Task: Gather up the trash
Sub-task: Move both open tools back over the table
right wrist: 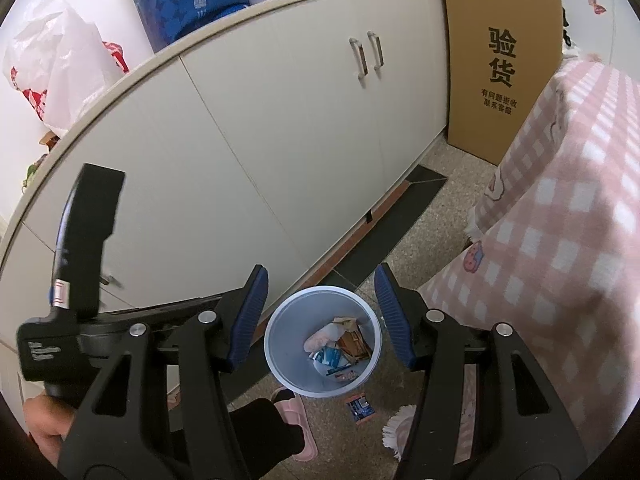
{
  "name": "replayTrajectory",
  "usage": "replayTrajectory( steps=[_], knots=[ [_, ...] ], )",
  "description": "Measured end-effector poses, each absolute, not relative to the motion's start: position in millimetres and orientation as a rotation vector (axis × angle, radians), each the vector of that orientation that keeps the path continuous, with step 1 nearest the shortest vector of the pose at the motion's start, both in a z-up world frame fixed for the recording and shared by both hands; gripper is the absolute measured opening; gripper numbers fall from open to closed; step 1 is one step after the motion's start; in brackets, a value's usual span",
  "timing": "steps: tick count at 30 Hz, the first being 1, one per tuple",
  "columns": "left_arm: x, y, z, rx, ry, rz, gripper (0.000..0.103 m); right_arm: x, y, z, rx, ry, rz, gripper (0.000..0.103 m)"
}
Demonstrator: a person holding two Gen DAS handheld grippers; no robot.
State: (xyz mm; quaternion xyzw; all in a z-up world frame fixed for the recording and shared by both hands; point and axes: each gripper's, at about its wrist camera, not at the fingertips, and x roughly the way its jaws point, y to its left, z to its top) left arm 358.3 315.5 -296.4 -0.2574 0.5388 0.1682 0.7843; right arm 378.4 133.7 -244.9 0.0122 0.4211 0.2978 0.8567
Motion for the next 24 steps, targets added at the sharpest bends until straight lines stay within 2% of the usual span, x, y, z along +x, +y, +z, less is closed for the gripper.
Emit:
replayTrajectory(
  steps=[11,18,24],
  knots=[
    [326,259,-186,-0.419,0.916,0.369,0.067,350,79,-170,0.064,0.744,0.600,0.058],
    [339,171,-139,-0.319,0.841,0.252,0.072,342,-12,-135,0.109,0.680,0.488,0.061],
    [366,70,-128,-0.180,0.824,0.102,0.075,345,-109,-127,0.150,0.662,0.338,0.064]
  ],
)
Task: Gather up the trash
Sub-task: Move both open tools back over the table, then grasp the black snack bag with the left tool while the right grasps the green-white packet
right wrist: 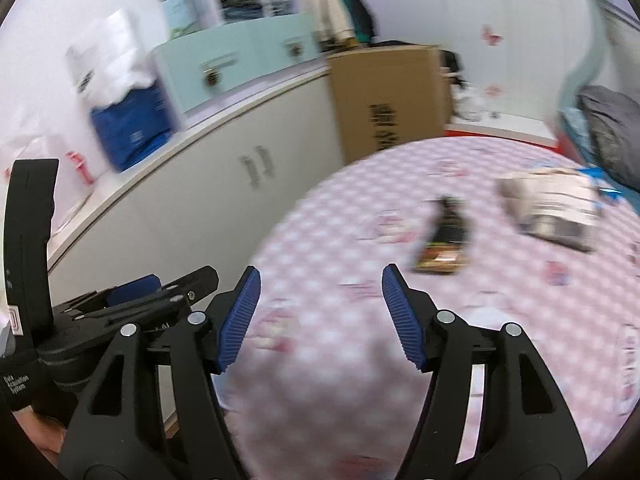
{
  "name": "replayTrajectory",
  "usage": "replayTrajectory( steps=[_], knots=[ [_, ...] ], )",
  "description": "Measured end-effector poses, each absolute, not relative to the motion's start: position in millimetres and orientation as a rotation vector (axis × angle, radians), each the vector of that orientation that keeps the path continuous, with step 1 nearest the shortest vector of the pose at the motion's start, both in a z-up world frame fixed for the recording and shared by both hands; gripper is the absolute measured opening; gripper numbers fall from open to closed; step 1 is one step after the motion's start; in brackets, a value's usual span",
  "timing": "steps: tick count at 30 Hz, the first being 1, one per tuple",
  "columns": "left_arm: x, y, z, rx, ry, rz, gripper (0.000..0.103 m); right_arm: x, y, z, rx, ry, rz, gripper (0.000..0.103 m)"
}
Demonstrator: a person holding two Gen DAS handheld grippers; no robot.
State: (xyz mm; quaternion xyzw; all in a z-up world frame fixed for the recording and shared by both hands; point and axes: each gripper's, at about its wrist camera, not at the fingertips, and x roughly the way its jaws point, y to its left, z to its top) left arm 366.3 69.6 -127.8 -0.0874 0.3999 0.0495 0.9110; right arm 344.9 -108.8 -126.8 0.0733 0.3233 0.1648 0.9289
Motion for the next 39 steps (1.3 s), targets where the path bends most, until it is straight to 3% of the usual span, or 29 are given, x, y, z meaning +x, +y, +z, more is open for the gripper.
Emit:
replayTrajectory(
  steps=[11,23,24,26,27,28,31,39],
  knots=[
    [415,-60,-149,0.027,0.846,-0.070,0.077,363,-232,-155,0.227,0.718,0.169,0.065],
    [451,-99,-171,0.077,0.901,-0.120,0.076,395,-263,-175,0.271,0.774,0.154,0.065],
    [453,-98,-172,0.070,0.908,-0.124,0.074,396,-262,-176,0.271,0.778,0.157,0.065],
    [457,-96,-178,0.047,0.943,-0.138,0.053,398,-260,-178,0.268,0.784,0.163,0.065],
    [456,-97,-177,0.046,0.929,-0.135,0.049,399,-259,-178,0.264,0.786,0.165,0.065],
    [456,-95,-176,0.032,0.932,-0.150,0.040,400,-257,-178,0.261,0.787,0.167,0.065],
    [451,-86,-171,-0.026,0.923,-0.187,0.032,400,-252,-175,0.248,0.787,0.176,0.065],
    [434,-46,-151,-0.119,0.834,-0.143,0.029,407,-231,-169,0.240,0.795,0.215,0.065]
  ],
)
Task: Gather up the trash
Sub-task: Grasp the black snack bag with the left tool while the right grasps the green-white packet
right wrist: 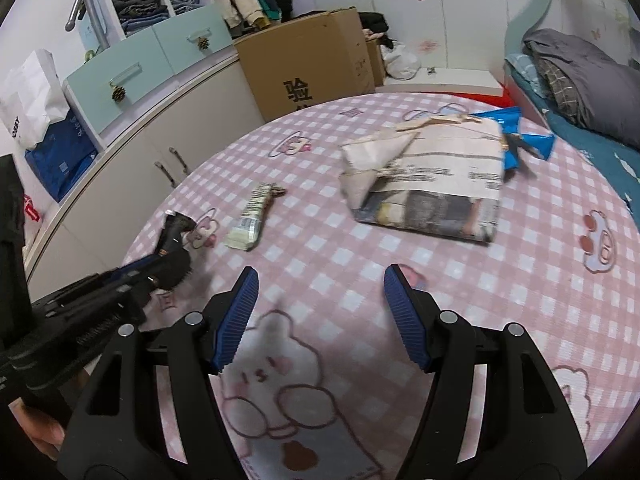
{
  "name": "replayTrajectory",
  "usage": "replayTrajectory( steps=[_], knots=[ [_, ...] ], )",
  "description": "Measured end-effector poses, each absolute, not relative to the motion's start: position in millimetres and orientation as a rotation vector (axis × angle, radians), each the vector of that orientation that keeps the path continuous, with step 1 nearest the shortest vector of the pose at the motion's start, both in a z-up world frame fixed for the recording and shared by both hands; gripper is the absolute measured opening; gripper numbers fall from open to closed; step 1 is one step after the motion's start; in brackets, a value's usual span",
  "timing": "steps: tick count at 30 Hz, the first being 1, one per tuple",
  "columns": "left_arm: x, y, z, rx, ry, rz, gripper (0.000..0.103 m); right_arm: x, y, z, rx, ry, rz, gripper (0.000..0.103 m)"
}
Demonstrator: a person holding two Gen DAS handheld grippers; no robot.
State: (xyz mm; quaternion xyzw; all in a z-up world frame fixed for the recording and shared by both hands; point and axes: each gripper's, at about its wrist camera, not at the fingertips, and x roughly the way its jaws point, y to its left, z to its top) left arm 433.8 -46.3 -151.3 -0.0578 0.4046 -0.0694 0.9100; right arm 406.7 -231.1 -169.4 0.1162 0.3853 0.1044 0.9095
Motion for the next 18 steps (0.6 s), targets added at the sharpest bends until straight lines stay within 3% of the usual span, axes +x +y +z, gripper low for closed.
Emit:
replayTrajectory(
  steps=[15,16,18],
  knots=[
    [455,34,-158,-0.156,0.806,0.109,0.029,480,-152,-183,0.086,0.871,0.216,0.065],
    [455,38,-158,-0.158,0.804,0.114,0.029,483,-149,-184,0.076,0.872,0.213,0.062],
    [454,47,-160,-0.173,0.804,0.117,0.029,486,-143,-185,0.036,0.866,0.194,0.036]
  ],
)
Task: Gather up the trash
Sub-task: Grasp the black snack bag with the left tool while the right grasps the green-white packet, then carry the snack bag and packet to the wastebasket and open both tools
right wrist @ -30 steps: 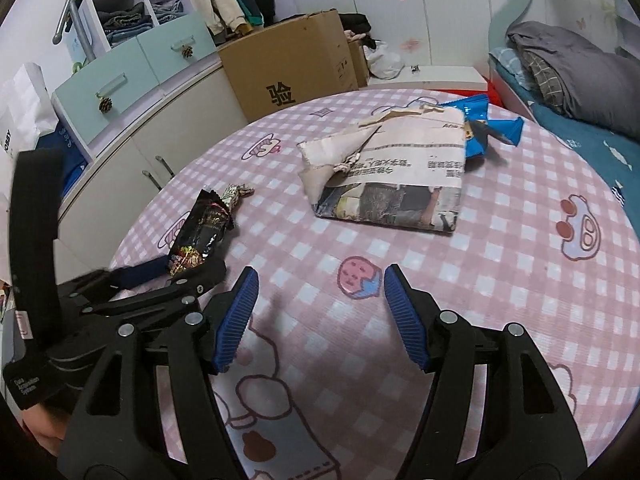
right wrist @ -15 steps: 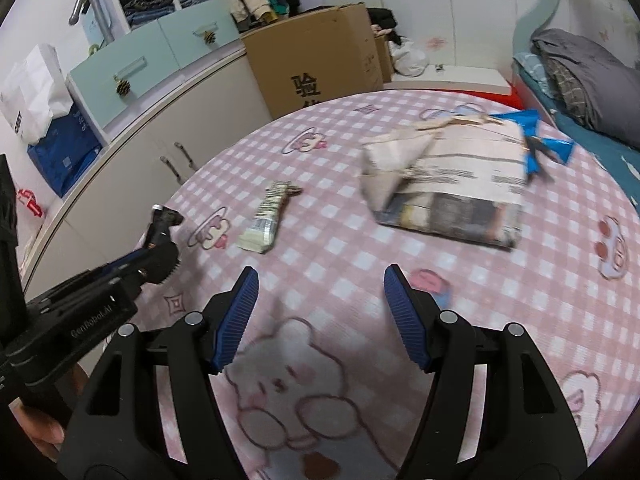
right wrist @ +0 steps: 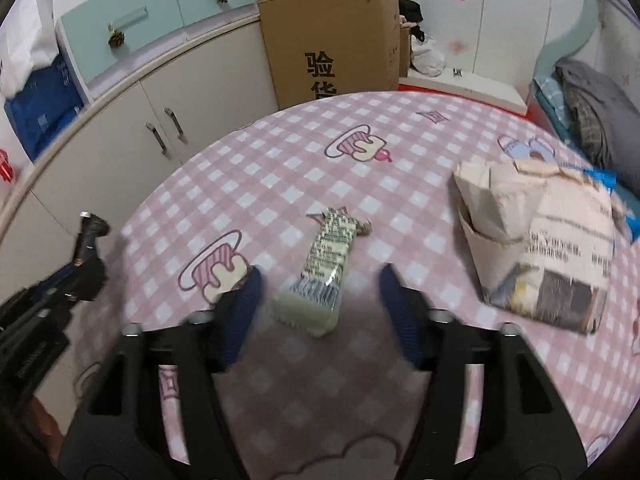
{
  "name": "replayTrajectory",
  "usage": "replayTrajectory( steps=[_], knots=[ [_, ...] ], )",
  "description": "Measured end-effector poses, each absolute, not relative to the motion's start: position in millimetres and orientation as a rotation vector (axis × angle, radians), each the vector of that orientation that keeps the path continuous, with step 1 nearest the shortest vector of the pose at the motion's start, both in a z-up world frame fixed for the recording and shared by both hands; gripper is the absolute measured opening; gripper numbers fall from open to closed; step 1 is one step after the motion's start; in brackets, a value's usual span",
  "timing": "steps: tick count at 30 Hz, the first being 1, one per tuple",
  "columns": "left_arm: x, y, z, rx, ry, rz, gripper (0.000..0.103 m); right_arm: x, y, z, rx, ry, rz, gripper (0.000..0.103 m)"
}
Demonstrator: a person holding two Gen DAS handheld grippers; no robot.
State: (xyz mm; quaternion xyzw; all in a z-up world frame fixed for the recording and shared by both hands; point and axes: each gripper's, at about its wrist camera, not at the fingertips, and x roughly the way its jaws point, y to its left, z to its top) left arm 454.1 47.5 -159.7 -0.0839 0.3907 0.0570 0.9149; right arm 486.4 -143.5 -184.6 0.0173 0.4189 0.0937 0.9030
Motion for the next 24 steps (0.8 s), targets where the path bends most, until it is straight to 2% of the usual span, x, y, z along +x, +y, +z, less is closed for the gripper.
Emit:
replayTrajectory(
  steps=[1,5,14,24],
  knots=[
    [454,53,-161,-0.182,0.809,0.117,0.029,487,-142,-184,0.031,0.866,0.203,0.023],
    [446,68,-163,-0.223,0.819,0.100,0.029,482,-135,-181,0.013,0.851,0.222,0.013],
    [402,112,-162,-0.294,0.822,0.107,0.029,428,-79,-162,0.034,0.833,0.428,0.012],
    [333,189,-172,-0.362,0.834,0.213,0.029,361,38,-160,-0.026,0.832,0.656,0.012]
  ],
)
